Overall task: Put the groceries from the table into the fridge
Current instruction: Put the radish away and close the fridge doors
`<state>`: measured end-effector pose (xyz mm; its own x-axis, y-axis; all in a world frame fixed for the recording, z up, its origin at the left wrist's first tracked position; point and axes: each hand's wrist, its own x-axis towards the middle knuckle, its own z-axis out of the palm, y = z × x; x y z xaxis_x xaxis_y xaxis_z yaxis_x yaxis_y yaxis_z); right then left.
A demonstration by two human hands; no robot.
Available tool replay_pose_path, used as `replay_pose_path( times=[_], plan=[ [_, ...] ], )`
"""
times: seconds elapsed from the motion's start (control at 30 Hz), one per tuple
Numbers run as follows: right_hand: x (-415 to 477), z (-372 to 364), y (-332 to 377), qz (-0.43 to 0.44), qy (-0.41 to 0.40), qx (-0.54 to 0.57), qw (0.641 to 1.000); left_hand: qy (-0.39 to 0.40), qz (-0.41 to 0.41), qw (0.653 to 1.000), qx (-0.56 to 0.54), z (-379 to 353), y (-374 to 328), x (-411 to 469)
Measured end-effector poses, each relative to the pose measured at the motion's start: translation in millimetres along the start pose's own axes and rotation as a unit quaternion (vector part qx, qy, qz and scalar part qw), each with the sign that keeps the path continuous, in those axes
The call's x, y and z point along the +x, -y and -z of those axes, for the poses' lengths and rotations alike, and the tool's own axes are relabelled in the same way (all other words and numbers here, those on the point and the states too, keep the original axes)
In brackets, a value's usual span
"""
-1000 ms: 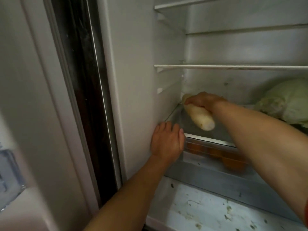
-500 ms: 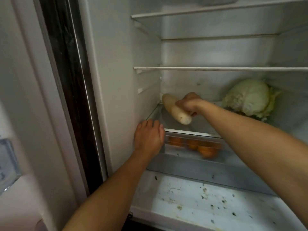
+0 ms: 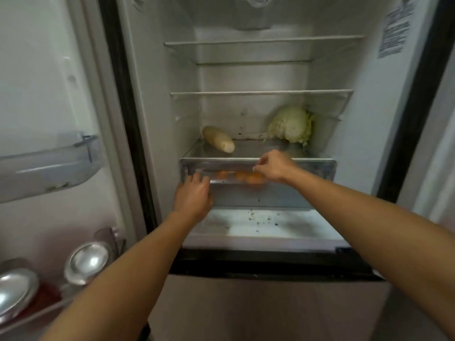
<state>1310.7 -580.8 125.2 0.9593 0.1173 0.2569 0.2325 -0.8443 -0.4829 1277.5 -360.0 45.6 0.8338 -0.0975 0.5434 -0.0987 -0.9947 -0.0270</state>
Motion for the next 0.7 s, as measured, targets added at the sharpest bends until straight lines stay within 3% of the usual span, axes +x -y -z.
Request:
replay_pose_path(
  times=[0.2, 0.33, 0.53, 0.7],
  plan=[
    [-105.6, -13.2, -5.1, -0.022, -0.014, 0.014, 1.0, 0.028, -0.043, 0.999, -0.016, 41.9, -17.9, -103.5],
    [-146.3, -15.8, 15.3, -0.01, -0.024, 0.005, 1.0, 0.006, -0.072, 0.997, -0.039, 65.1, -10.1, -157.5],
    [-197.9, -47.5, 83.9, 0.081, -0.034, -0.013, 0.996, -0.01, -0.11, 0.993, -0.045, 85.9, 29.8, -236.8],
    [-224.5, -91.2, 167.6, 0.182, -0.061, -0.007, 0.981, 0.068, -0.103, 0.992, -0.037, 93.5, 85.2, -302.0]
  ],
)
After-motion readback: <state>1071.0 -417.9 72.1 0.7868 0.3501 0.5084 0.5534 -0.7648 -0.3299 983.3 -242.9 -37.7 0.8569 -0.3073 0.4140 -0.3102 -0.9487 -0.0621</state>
